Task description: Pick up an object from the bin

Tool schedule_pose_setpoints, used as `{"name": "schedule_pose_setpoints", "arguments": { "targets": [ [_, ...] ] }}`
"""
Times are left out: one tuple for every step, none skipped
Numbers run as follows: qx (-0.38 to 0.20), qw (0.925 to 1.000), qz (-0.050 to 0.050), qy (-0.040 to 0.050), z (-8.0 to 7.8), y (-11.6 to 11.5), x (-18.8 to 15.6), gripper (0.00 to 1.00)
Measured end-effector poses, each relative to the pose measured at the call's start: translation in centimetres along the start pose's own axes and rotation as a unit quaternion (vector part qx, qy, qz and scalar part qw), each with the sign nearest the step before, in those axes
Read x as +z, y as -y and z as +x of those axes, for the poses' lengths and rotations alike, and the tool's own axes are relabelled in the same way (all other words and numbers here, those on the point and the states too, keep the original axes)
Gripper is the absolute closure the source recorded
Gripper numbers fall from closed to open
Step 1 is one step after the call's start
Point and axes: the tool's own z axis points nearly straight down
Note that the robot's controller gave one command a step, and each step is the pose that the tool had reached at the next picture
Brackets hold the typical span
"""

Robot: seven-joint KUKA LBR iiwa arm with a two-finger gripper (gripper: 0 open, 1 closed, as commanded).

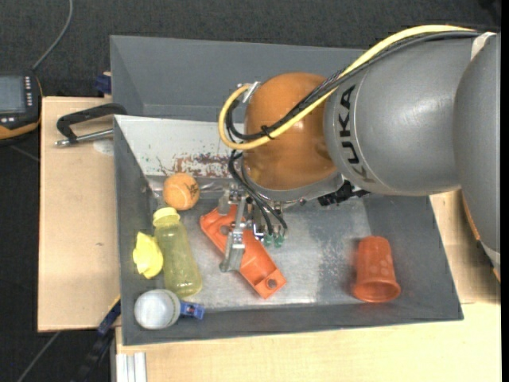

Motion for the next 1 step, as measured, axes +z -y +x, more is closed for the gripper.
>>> {"name": "schedule_pose_setpoints", "arguments": {
  "targets": [
    [0.018,0.9998,0.001,0.0027,-1.76,2.11,3.16,0.00]
  ]
}}
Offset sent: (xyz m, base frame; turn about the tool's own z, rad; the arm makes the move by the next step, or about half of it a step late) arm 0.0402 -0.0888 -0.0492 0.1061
